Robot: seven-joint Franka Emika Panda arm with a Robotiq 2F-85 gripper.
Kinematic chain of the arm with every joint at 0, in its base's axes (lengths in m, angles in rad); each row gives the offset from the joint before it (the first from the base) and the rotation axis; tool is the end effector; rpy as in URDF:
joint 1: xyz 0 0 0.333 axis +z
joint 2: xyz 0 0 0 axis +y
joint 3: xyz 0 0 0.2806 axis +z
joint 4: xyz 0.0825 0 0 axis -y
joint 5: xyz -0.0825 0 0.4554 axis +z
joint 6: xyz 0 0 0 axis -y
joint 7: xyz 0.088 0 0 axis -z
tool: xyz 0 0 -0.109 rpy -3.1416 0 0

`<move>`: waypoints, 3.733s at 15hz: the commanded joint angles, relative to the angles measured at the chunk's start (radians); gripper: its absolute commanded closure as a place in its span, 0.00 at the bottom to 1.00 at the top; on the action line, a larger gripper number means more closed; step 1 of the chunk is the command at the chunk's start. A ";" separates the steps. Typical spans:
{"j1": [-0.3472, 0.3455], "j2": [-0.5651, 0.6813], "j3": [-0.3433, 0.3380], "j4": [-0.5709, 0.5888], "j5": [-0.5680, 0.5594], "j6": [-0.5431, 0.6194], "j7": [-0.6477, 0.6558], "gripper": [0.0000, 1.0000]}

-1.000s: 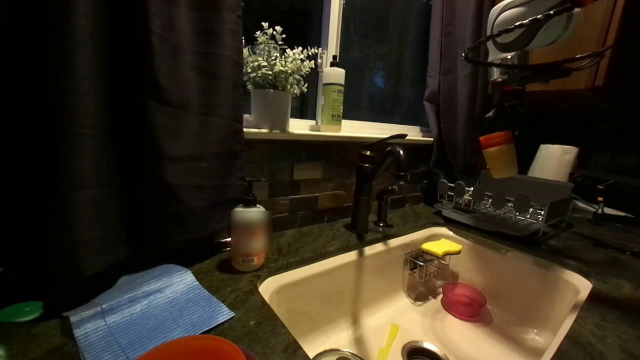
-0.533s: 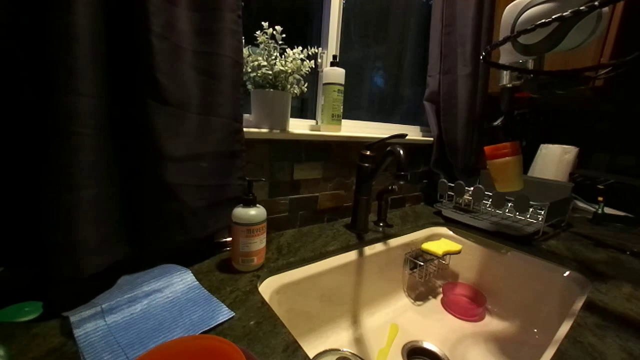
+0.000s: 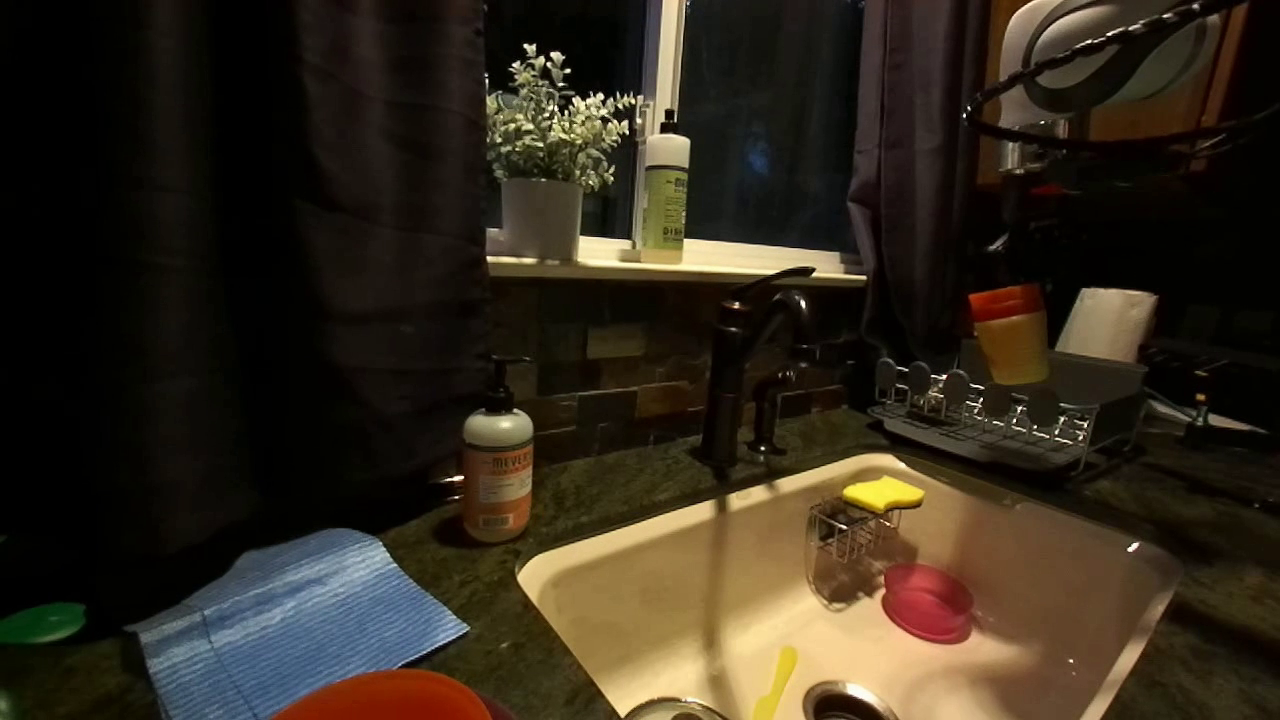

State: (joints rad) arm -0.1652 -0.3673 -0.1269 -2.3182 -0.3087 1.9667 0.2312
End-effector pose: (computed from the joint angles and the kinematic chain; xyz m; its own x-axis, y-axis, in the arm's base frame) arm 0.4932 -0.1693 0.4251 0.9231 -0.3805 0.0561 -0.3828 -0.8944 0.2316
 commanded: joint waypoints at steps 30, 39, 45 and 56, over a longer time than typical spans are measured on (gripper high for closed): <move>0.080 0.181 0.018 -0.406 0.090 0.629 -0.405 0.98; 0.062 0.404 0.046 -0.434 -0.041 1.034 -0.304 0.98; 0.069 0.580 0.063 -0.394 0.024 1.177 -0.323 0.98; 0.058 0.750 0.083 -0.327 0.066 1.284 -0.388 0.98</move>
State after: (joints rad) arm -0.0659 0.3160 -0.1012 -2.6652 -0.2785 3.2004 -0.1170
